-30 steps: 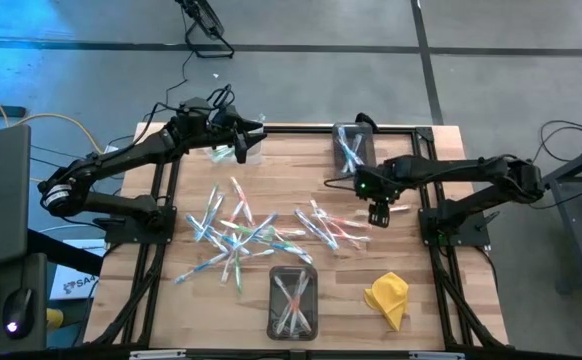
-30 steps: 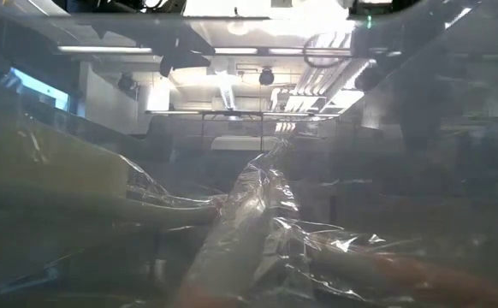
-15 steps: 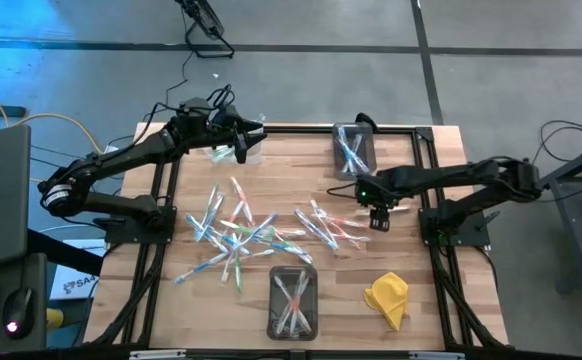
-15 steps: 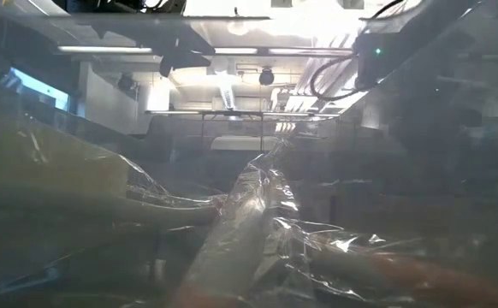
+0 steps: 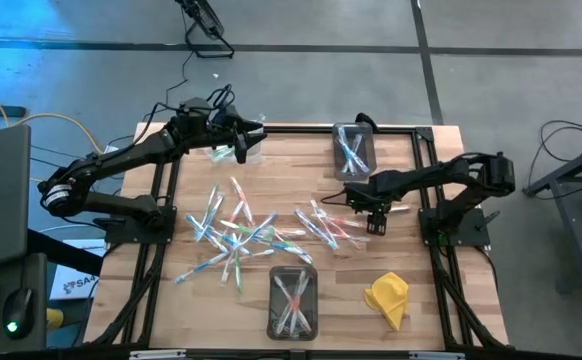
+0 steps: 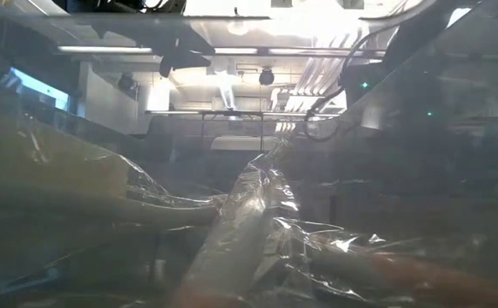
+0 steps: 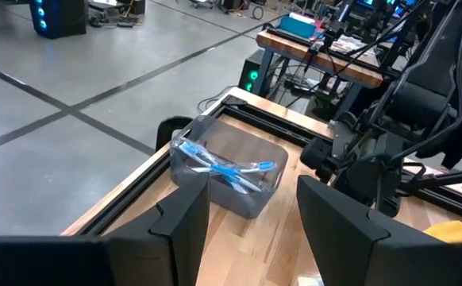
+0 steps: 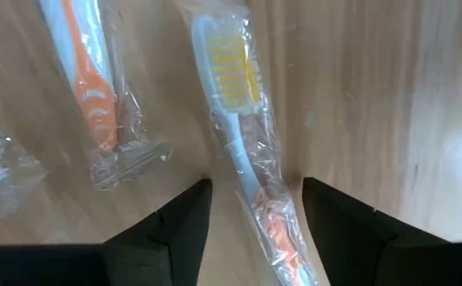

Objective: Pick & Place Toothbrushes
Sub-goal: Put the orange toothbrush into the bottom black bin

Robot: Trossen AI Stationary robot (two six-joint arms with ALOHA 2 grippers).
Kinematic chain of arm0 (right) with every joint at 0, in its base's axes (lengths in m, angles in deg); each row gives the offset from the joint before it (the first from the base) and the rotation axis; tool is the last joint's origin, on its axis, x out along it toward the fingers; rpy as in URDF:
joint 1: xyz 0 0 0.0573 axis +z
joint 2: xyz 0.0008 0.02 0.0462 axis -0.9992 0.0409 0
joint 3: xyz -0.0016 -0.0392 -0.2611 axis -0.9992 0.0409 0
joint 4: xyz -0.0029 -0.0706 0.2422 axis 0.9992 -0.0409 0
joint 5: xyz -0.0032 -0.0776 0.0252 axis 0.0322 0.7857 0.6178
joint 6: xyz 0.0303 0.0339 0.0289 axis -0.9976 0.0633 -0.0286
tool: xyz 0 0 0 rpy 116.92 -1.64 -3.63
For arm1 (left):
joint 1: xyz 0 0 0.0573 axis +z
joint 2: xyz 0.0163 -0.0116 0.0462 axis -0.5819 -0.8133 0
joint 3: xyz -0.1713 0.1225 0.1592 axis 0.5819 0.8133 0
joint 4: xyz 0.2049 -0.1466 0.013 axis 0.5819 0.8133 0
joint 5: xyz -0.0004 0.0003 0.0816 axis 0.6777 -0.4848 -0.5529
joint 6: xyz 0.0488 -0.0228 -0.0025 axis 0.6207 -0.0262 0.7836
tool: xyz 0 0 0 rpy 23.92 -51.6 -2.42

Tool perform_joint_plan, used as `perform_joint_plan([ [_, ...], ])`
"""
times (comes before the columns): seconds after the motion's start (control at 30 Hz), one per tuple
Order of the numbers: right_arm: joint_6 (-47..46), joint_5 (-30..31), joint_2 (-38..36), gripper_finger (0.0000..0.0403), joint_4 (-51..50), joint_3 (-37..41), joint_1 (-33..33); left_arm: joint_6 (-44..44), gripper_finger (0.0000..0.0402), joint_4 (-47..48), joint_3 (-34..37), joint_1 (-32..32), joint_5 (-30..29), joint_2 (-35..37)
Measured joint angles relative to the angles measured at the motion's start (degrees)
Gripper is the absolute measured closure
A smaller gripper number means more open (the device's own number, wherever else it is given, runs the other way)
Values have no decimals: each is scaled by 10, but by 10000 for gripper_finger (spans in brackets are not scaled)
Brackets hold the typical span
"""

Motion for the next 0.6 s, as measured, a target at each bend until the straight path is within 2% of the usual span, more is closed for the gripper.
perform_joint_plan([
  [0.1, 1, -13, 1, 234, 7, 1, 0, 0, 215, 3, 0, 0, 0, 0],
  [0.4, -29, -22, -4, 353, 14, 3, 1, 1, 215, 17, 0, 0, -2, 0],
  [0.53, -56, -18, -4, 388, 14, 0, 0, 1, 215, 17, 0, 0, -2, 0],
  [0.6, -62, -17, -6, 389, 11, -4, 0, 1, 215, 17, 0, 0, -2, 0],
])
